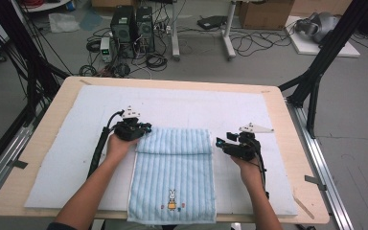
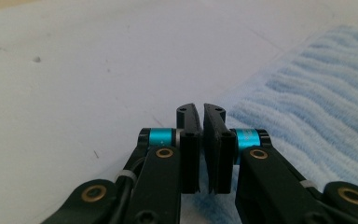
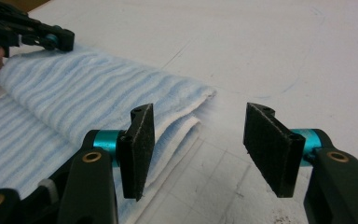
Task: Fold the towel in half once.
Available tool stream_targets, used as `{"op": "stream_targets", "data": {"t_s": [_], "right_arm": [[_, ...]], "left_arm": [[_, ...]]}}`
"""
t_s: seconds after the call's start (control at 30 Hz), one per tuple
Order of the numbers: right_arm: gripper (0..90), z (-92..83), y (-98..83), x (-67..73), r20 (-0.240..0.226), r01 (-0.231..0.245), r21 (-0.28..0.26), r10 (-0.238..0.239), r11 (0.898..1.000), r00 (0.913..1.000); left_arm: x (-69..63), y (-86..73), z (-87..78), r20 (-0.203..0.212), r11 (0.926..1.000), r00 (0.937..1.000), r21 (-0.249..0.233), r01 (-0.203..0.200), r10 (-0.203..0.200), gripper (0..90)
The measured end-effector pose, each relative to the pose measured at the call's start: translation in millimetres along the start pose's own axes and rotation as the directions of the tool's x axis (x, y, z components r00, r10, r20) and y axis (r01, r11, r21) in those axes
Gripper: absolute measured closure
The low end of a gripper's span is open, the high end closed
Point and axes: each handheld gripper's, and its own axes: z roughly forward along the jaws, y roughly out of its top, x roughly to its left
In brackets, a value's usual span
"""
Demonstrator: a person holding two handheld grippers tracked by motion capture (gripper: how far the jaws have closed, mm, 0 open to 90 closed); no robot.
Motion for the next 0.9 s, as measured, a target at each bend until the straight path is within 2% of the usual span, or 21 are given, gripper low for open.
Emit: {"op": "stream_targets", "data": {"t_s": [0.1, 0.17, 0.27, 0.33, 0.4, 0.47, 0.53, 0.57, 0.67, 0.7, 0.73, 0.77, 0.8, 0.83, 0.9], "right_arm": [[39.4, -0.4, 2.4, -3.2, 0.014, -0.025, -0.011, 0.025, 1.0, 0.9996], [39.1, -1.7, 7.1, -5.8, 0.017, -0.042, -0.027, 0.043, 0.999, 0.9989], [42.2, 2.5, 16.2, -8.8, 0.019, -0.043, -0.029, 0.043, 0.999, 0.9989], [42.6, 13.6, 22.1, -8.8, 0.023, -0.044, 0.001, 0.044, 0.999, 0.9988], [42.6, 31.9, 26.9, -5.7, 0.026, -0.038, 0.066, 0.037, 0.997, 0.999], [41.8, 53.2, 31.0, -2.0, 0.025, -0.022, 0.132, 0.019, 0.991, 0.9995], [41.3, 74.0, 35.5, 2.6, 0.027, -0.028, 0.177, 0.024, 0.984, 0.9994], [42.3, 80.2, 36.7, 3.9, 0.032, -0.014, 0.187, 0.008, 0.982, 0.9994], [54.6, 99.7, 40.0, 9.7, 0.035, 0.02, 0.255, -0.03, 0.967, 0.9989], [61.1, 104.0, 39.4, 12.6, 0.048, 0.064, 0.282, -0.081, 0.957, 0.9956], [73.6, 103.8, 40.0, 16.6, 0.08, 0.099, 0.292, -0.127, 0.951, 0.9886], [81.3, 103.0, 40.5, 17.3, 0.082, 0.107, 0.288, -0.136, 0.952, 0.9874], [85.1, 101.2, 41.2, 19.1, 0.09, 0.126, 0.285, -0.157, 0.95, 0.9834], [86.0, 99.2, 41.8, 20.8, 0.09, 0.139, 0.277, -0.17, 0.951, 0.9813], [86.2, 93.5, 43.1, 21.8, 0.07, 0.145, 0.25, -0.167, 0.957, 0.9835]], "left_arm": [[3.2, 1.7, -4.4, 0.01, 0.9993, 0.9997, -0.028, 0.024, -0.024, 84.7], [4.4, 2.3, -6.0, 0.013, 0.9992, 0.9998, -0.036, 0.017, -0.017, 84.7], [6.5, 2.8, -7.5, 0.012, 0.9983, 0.9997, -0.053, 0.024, -0.023, 84.7], [8.0, 2.6, -8.2, 0.01, 0.9977, 0.9995, -0.06, 0.032, -0.031, 84.7], [9.7, 2.3, -8.8, 0.018, 0.9976, 0.9992, -0.058, 0.038, -0.037, 84.7], [9.9, 2.3, -8.7, 0.022, 0.9973, 0.9989, -0.06, 0.042, -0.04, 84.7], [9.5, 2.4, -8.3, 0.025, 0.9967, 0.9986, -0.066, 0.048, -0.046, 84.7], [9.0, 2.4, -7.7, 0.027, 0.996, 0.9983, -0.071, 0.054, -0.052, 84.7], [8.5, 2.4, -7.0, 0.035, 0.9964, 0.998, -0.066, 0.054, -0.052, 84.7], [8.3, 2.3, -7.3, 0.039, 0.9962, 0.9978, -0.066, 0.057, -0.054, 84.7], [8.1, 2.3, -7.7, 0.042, 0.9963, 0.9976, -0.064, 0.058, -0.055, 84.8], [8.1, 2.5, -8.5, 0.045, 0.9966, 0.9975, -0.06, 0.057, -0.054, 84.8], [7.5, 3.0, -9.6, 0.048, 0.9965, 0.9973, -0.06, 0.059, -0.056, 84.7], [6.5, 3.8, -11.3, 0.055, 0.9964, 0.997, -0.062, 0.058, -0.055, 84.7], [4.0, 7.3, -17.5, 0.064, 0.9963, 0.9974, -0.076, 0.04, -0.035, 84.8]]}}
